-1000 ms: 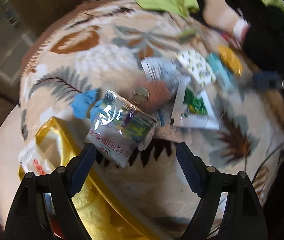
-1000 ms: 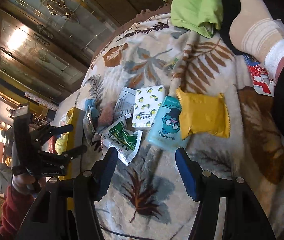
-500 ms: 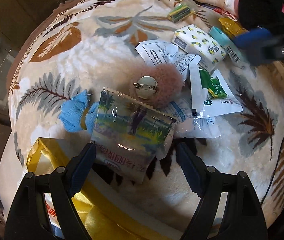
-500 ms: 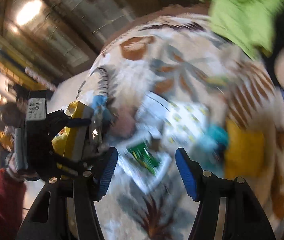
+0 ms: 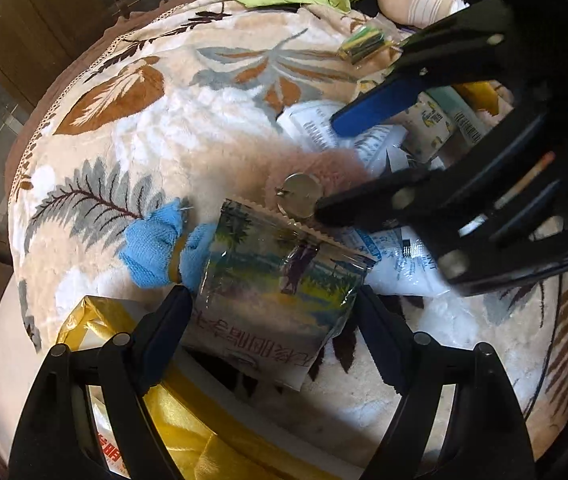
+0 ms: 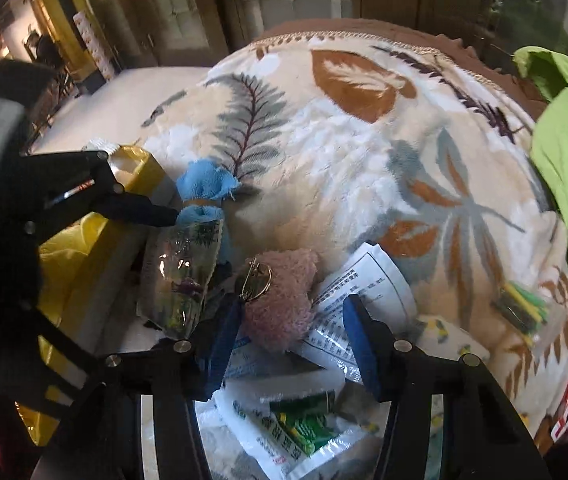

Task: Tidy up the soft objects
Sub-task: 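Grasp the clear printed snack bag with the left tool while the right tool grasps the pink pom-pom clip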

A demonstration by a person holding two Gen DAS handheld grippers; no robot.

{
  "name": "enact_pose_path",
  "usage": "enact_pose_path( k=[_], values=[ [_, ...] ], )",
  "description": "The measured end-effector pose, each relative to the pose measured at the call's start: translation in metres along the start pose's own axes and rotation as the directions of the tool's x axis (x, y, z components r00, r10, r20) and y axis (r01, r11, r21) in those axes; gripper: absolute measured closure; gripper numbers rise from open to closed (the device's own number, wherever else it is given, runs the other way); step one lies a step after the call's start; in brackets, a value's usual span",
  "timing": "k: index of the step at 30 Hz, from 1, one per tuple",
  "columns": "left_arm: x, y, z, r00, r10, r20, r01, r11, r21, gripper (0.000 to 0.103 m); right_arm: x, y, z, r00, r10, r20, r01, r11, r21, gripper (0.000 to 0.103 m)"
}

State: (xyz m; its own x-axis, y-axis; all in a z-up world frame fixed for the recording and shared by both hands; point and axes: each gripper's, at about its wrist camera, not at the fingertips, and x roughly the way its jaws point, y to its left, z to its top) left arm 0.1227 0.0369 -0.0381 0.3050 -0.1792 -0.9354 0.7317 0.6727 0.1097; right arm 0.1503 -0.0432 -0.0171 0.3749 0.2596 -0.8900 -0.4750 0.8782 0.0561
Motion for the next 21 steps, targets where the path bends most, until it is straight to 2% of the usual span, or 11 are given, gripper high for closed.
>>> enact_pose_path(
  k=[4, 8, 12, 15, 20, 21],
  values=[
    [0.001, 0.002, 0.001, 1.000, -0.005, -0.004, 0.005, 1.000, 0.005, 0.020, 0.002, 0.008, 0.006, 1.000, -0.003, -0.011, 0.003, 1.000, -0.031, 0.055],
    [-0.002, 0.002, -0.001, 1.000, -0.015, -0.004, 0.015, 1.000, 0.013, 0.020, 0.002, 0.018, 0.010, 1.000, -0.006, -0.019, 0.004, 0.995, -0.099, 0.056],
    [-0.004, 0.003, -0.002, 1.000, -0.022, 0.000, 0.022, 1.000, -0.003, 0.020, 0.011, 0.011, 0.015, 0.999, 0.012, -0.048, -0.015, 0.999, -0.049, 0.059],
    [-0.002, 0.003, -0.002, 1.000, -0.028, 0.001, 0.028, 1.000, -0.009, 0.020, 0.016, 0.009, 0.016, 0.997, 0.004, -0.072, -0.007, 0.999, -0.044, 0.066],
    [-0.001, 0.003, 0.000, 1.000, -0.018, -0.005, 0.018, 1.000, -0.021, 0.021, 0.012, 0.006, 0.006, 0.998, -0.009, -0.061, 0.006, 0.999, -0.046, 0.071],
    [-0.001, 0.003, 0.000, 1.000, -0.017, -0.004, 0.017, 1.000, -0.023, 0.024, 0.009, 0.002, 0.004, 0.998, 0.001, -0.055, -0.002, 1.000, -0.024, 0.072]
  ],
)
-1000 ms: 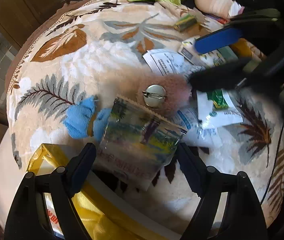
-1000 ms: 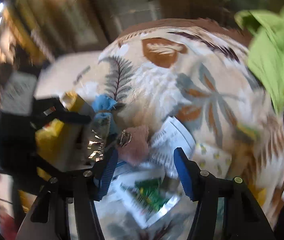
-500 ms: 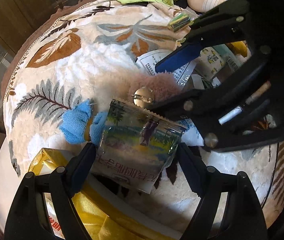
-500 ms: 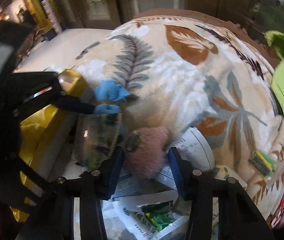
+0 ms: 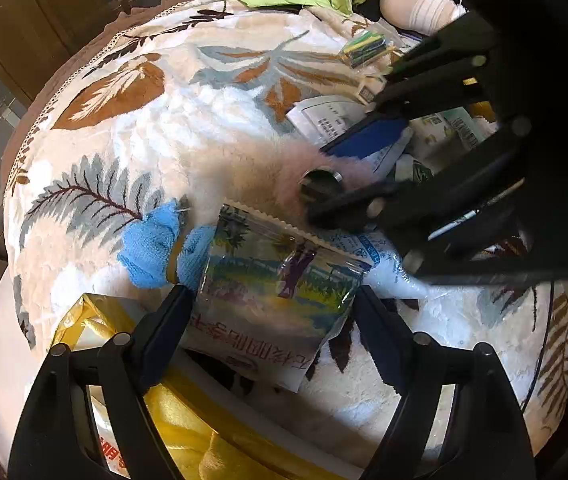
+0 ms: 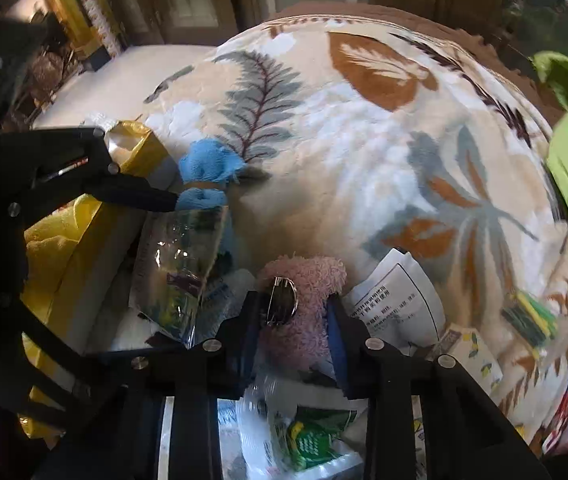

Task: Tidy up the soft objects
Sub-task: 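Grasp the clear printed snack bag with the left tool while the right tool grasps the pink pom-pom clip, then carry the snack bag with the left tool while the right tool carries the pom-pom to the tray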

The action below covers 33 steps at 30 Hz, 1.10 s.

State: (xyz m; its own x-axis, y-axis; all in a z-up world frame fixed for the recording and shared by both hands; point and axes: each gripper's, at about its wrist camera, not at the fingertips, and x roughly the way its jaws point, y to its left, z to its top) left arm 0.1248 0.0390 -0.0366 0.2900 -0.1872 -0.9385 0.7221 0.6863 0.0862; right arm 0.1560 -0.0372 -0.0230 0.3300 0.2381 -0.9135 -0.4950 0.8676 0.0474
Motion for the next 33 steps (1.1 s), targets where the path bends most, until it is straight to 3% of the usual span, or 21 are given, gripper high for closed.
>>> enact_pose_path(
  k=[12, 33],
  values=[
    [-0.012, -0.001, -0.005, 1.000, -0.016, 0.020, 0.017, 0.999, -0.031, 0.031, -0.034, -0.030, -0.022, 0.994, 0.081, 0.079, -0.093, 0.983, 0.159, 0.072],
    [-0.074, -0.019, 0.002, 0.988, 0.060, 0.145, -0.054, 0.997, -0.048, 0.032, -0.090, -0.027, -0.036, 0.978, 0.100, 0.186, -0.135, 0.973, 0.186, 0.071]
  ],
)
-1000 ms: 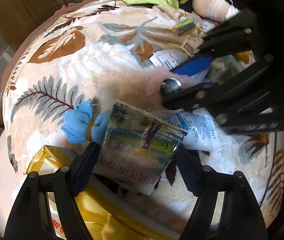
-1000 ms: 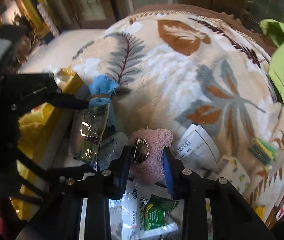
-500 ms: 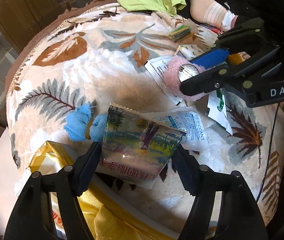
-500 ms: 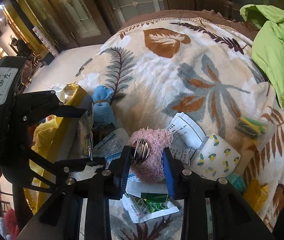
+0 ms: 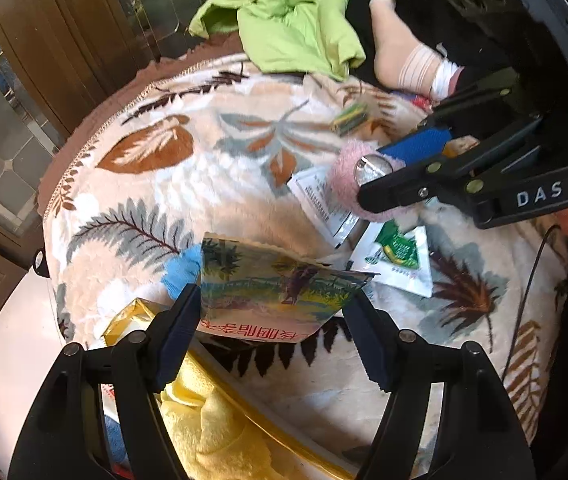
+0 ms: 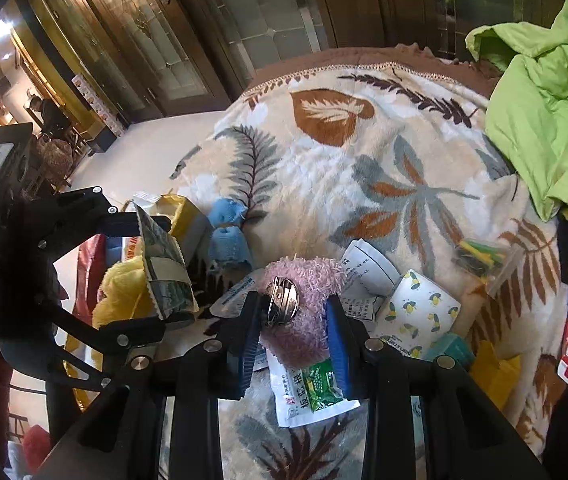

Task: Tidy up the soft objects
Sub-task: 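Carry the snack bag with the left tool while the right tool carries the pom-pom to the tray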

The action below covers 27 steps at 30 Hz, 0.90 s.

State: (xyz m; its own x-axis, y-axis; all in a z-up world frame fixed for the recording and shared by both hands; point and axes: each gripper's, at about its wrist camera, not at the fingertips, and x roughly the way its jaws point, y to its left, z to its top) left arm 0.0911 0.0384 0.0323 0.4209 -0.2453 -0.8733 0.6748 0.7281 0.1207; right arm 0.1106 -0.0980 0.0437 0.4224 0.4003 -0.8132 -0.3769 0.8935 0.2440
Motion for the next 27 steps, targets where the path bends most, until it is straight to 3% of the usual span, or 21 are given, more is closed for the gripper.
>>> enact_pose_path(
  k=[12, 20, 27],
  values=[
    [-0.047, -0.008, -0.022, 0.998, 0.042, 0.040, -0.041, 0.999, -0.035, 0.032, -0.021, 0.043, -0.012, 0.998, 0.058, 0.013, -0.057, 0.997, -0.057, 0.071],
    [-0.086, 0.000, -0.080, 0.996, 0.087, 0.023, -0.084, 0.991, -0.108, 0.032, -0.012, 0.110, -0.030, 0.988, 0.148, -0.035, -0.152, 0.978, -0.146, 0.071],
    [-0.096, 0.003, -0.145, 0.994, 0.097, -0.046, -0.104, 0.976, -0.189, 0.032, 0.021, 0.173, -0.056, 0.966, 0.214, -0.143, -0.243, 0.944, -0.224, 0.071]
  ],
)
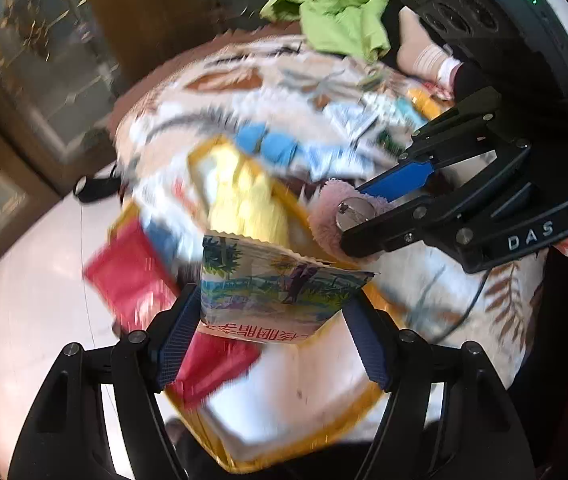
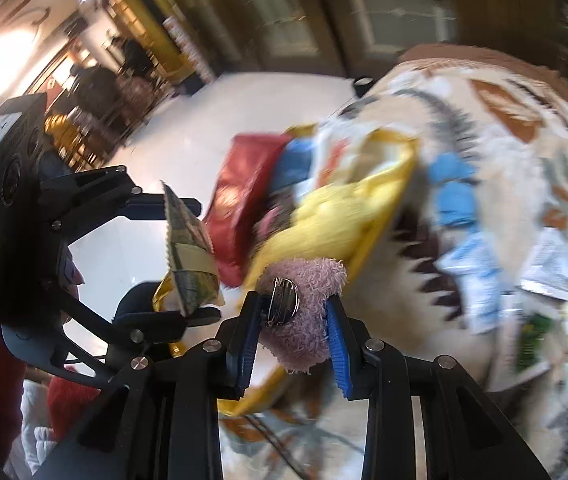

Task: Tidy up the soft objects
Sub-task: 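Carry the snack bag with the left tool while the right tool carries the pom-pom to the tray, then open the left tool over the tray while the right tool releases the pom-pom there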

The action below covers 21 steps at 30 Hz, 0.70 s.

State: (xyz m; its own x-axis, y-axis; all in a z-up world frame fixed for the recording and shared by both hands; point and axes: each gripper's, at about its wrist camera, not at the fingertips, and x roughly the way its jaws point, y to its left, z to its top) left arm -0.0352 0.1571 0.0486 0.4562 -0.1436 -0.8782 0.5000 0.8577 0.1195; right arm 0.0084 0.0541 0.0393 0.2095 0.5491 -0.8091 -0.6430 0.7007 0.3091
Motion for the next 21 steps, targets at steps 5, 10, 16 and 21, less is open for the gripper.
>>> enact_pose_path(
  k=[5, 10, 16, 21],
  values=[
    [0.016, 0.005, -0.029, 0.999, -0.012, -0.050, 0.009, 0.998, -0.070, 0.032, 0.037, 0.025, -0.003, 0.997, 0.010, -0.075, -0.014, 0.998, -0.054, 0.071],
    [0.036, 0.005, -0.048, 0.995, -0.040, -0.087, 0.030, 0.993, -0.112, 0.032, 0.063, 0.028, -0.011, 0.990, -0.020, -0.142, 0.008, 0.997, -0.083, 0.069],
    [0.049, 0.008, -0.056, 0.993, -0.065, -0.103, 0.048, 0.986, -0.157, 0.032, 0.065, 0.024, -0.013, 0.990, -0.009, -0.141, -0.002, 0.997, -0.076, 0.064],
    [0.038, 0.010, -0.053, 0.994, -0.075, -0.084, 0.059, 0.982, -0.177, 0.032, 0.038, 0.010, -0.011, 0.996, 0.033, -0.080, -0.035, 0.999, -0.018, 0.062]
  ],
)
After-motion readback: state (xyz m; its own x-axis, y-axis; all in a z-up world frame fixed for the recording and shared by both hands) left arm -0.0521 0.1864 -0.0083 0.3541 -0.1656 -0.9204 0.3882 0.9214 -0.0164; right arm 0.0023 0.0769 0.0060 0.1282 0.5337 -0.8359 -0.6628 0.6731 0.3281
